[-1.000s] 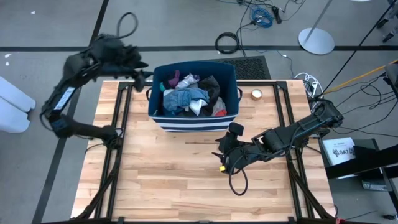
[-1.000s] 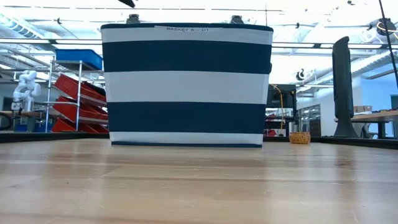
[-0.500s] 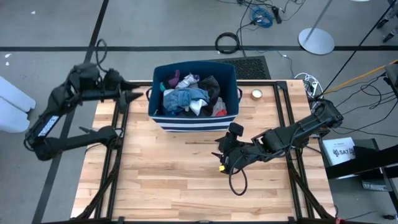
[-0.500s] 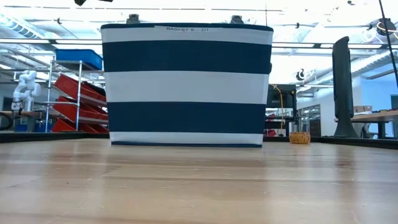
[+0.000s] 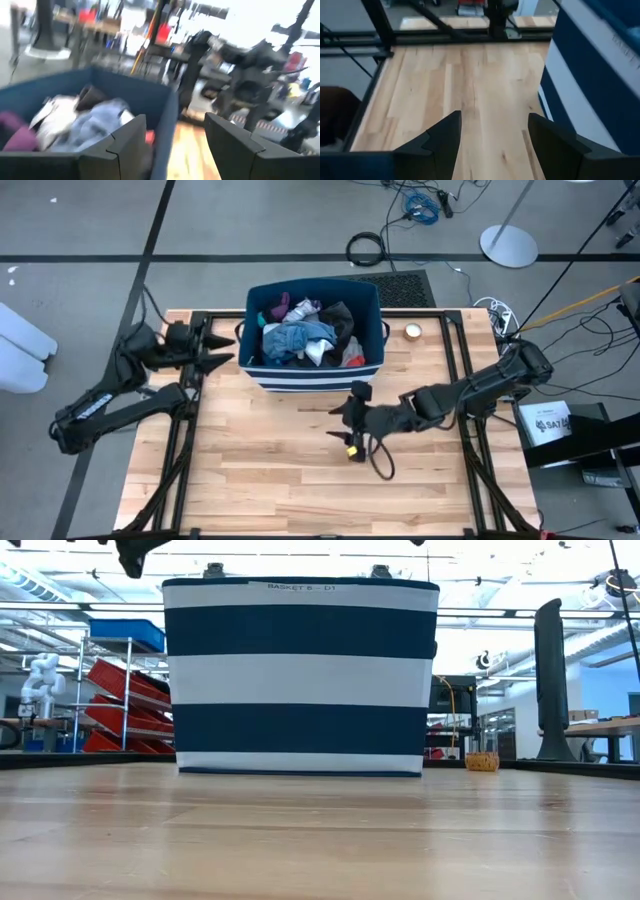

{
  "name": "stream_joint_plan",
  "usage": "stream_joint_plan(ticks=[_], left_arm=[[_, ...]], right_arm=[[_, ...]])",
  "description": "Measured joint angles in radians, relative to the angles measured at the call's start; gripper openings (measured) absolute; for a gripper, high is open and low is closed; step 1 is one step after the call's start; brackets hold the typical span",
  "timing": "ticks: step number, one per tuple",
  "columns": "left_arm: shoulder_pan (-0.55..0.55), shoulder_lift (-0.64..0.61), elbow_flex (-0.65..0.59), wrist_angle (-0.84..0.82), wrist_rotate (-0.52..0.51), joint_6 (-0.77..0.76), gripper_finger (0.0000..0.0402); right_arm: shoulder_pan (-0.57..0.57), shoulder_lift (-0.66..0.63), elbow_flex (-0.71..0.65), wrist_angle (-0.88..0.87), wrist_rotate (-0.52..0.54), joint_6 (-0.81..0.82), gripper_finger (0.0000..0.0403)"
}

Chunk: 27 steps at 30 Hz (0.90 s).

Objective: Sort clothes
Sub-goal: Return to Home Position

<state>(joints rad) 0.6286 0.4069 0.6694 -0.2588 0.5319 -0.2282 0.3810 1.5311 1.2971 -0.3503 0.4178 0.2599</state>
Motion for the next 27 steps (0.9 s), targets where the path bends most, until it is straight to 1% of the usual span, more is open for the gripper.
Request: stream_joint_plan(ticks=[3, 6, 8, 11, 14, 17, 20, 22, 25, 27], left_arm=[[-0.044, -0.051, -0.092, 0.139, -0.005, -0.052, 0.0210], [-0.081, -0.075, -0.162, 0.207, -0.036, -0.071, 0.0210], [-0.105, -0.080, -0.199, 0.259, -0.061, -0.062, 0.0210], [-0.144, -0.077, -0.253, 0.318, -0.066, -0.026, 0.0210], [-0.178, -0.076, -0.296, 0.364, -0.069, 0.005, 0.0210], [-0.202, -0.078, -0.319, 0.387, -0.069, 0.032, 0.0210], [-0.219, -0.082, -0.330, 0.387, -0.072, 0.051, 0.0210], [-0.230, -0.083, -0.337, 0.387, -0.073, 0.053, 0.0210], [-0.253, -0.083, -0.349, 0.386, -0.073, 0.059, 0.0210], [-0.269, -0.083, -0.359, 0.386, -0.086, 0.060, 0.0210]], right_arm=[[-0.040, -0.024, -0.028, 0.057, -0.033, -0.033, 0.0217], [-0.074, -0.063, -0.073, 0.098, -0.032, -0.044, 0.0217], [-0.092, -0.100, -0.117, 0.111, -0.031, -0.043, 0.0217], [-0.109, -0.184, -0.216, 0.167, -0.032, -0.013, 0.0217], [-0.111, -0.290, -0.356, 0.302, -0.032, 0.028, 0.0217], [-0.103, -0.378, -0.510, 0.512, -0.051, 0.051, 0.0217], [-0.081, -0.425, -0.645, 0.729, -0.061, 0.051, 0.0217], [-0.067, -0.436, -0.712, 0.832, -0.060, 0.049, 0.0217], [-0.055, -0.438, -0.781, 0.914, -0.058, 0.064, 0.0217], [-0.051, -0.438, -0.804, 0.924, -0.056, 0.082, 0.0217]])
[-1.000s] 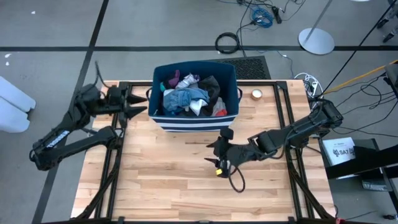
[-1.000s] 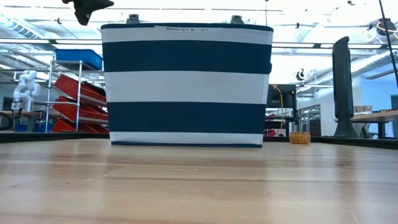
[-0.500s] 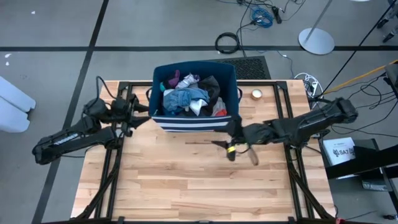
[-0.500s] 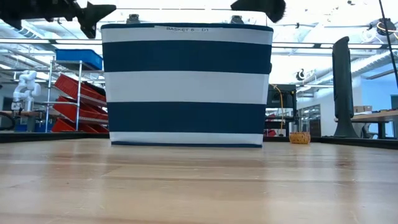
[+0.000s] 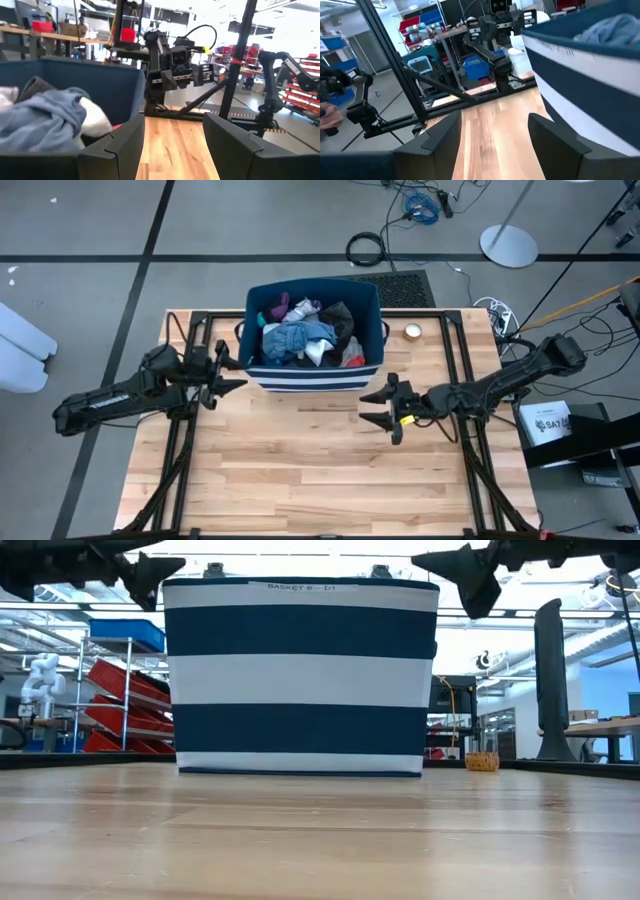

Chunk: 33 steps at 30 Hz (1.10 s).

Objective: Sort clothes
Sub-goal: Return to Home Position

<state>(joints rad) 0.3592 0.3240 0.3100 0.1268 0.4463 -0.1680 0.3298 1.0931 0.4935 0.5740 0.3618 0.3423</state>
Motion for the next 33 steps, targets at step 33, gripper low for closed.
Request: stream_joint_plan(ticks=[33], left_arm=[[-0.114, -0.028, -0.254, 0.076, -0.181, 0.046, 0.0210]], right_arm=[[-0.108, -0.231, -0.481, 0.234, -0.080, 0.101, 0.0217]])
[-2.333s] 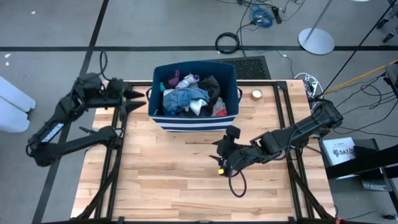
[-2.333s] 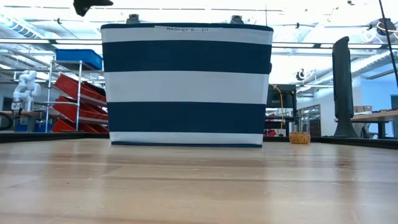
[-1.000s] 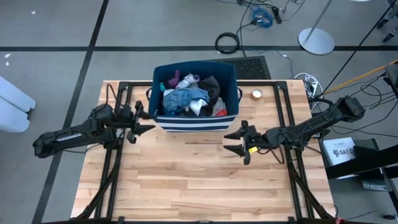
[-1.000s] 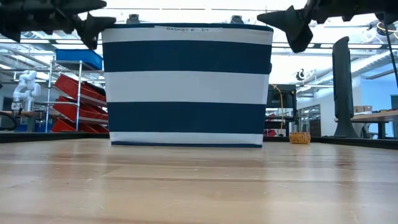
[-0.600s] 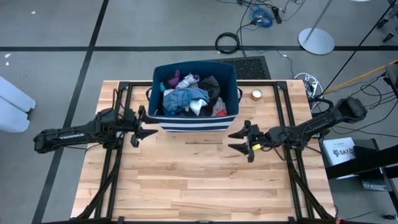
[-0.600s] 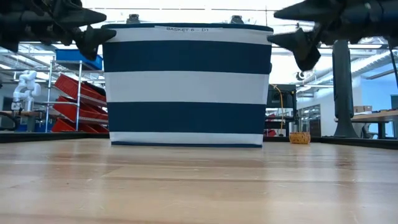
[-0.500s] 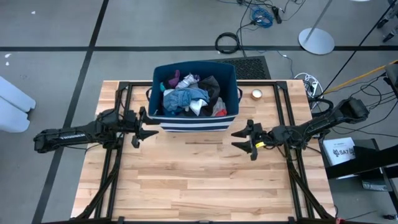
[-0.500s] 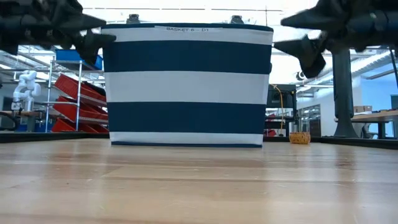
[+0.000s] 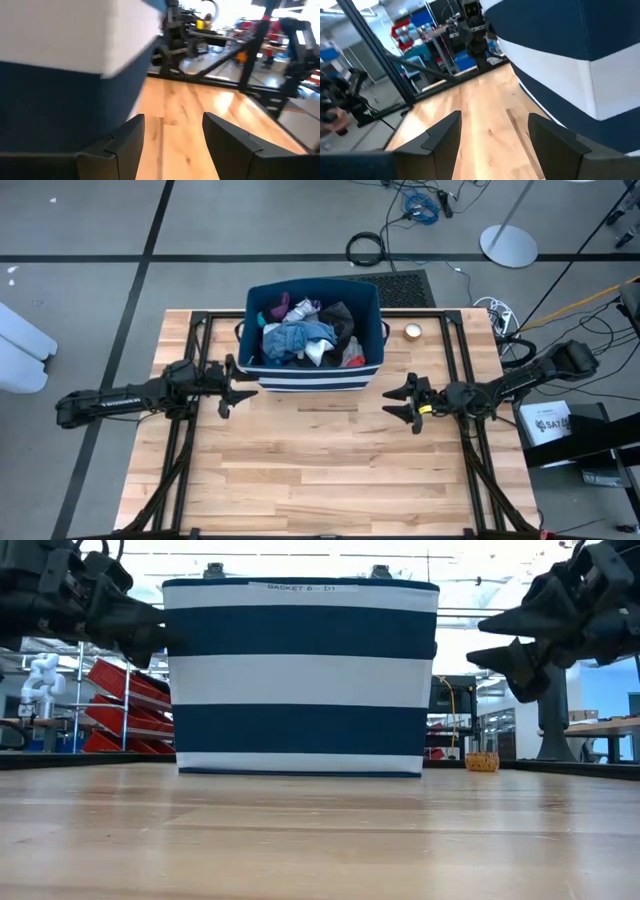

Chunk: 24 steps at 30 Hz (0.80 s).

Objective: Sort clothes
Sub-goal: Return to Home Position

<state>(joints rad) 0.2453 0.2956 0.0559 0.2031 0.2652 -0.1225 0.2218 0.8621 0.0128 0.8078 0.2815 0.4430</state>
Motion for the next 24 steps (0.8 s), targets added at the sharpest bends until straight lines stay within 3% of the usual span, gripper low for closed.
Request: stream_joint_plan(ticks=[7, 16, 24], left_arm=[[0.086, -0.077, 0.000, -0.104, -0.012, 0.029, 0.0210], [0.154, -0.202, -0.025, -0.217, -0.010, 0.029, 0.0210], [0.176, -0.182, -0.026, -0.216, -0.011, 0.033, 0.0210]], right_arm=[[-0.016, -0.077, -0.001, -0.172, 0.034, -0.011, 0.0217], [-0.038, -0.331, 0.000, -0.494, 0.048, 0.002, 0.0217], [-0.067, -0.521, 0.001, -0.689, 0.064, -0.045, 0.0217]])
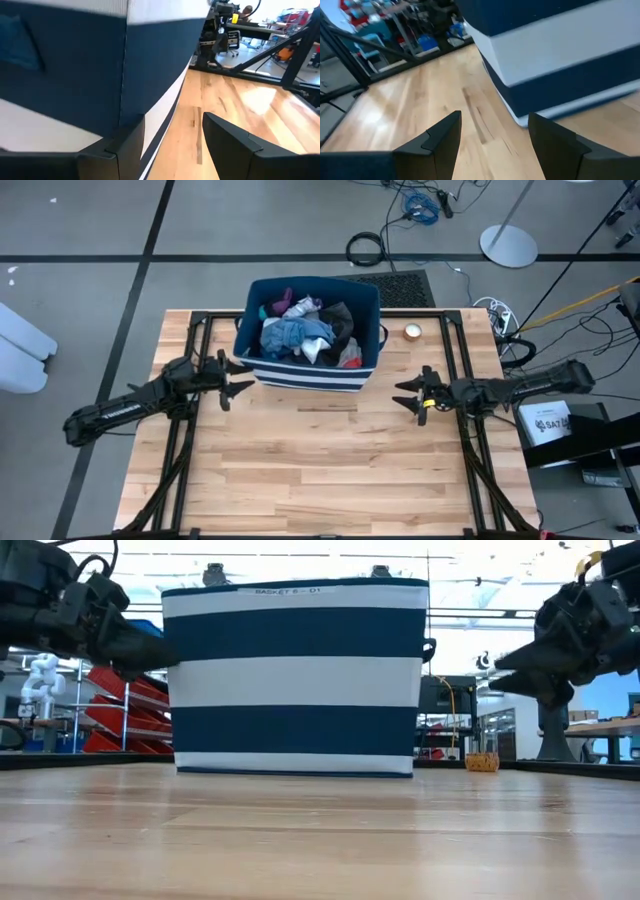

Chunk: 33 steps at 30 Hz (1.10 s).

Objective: Sort clothes
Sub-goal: Return to Home Position

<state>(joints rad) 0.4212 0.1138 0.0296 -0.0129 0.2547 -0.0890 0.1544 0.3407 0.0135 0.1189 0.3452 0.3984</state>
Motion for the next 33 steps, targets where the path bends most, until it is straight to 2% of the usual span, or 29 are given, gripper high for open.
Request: stream_joint_plan(ticks=[2, 18, 33], left_arm=[[0.007, 0.017, 0.000, 0.000, -0.003, 0.000, 0.0210], [0.010, 0.083, 0.000, -0.001, -0.009, 0.017, 0.0210], [0.010, 0.083, 0.000, 0.000, -0.003, 0.018, 0.0210]], right_arm=[[-0.008, -0.033, 0.000, -0.059, -0.001, 0.005, 0.0217], [-0.012, -0.050, 0.000, -0.058, -0.006, -0.221, 0.0217], [-0.012, -0.050, 0.000, -0.058, -0.007, -0.228, 0.0217]])
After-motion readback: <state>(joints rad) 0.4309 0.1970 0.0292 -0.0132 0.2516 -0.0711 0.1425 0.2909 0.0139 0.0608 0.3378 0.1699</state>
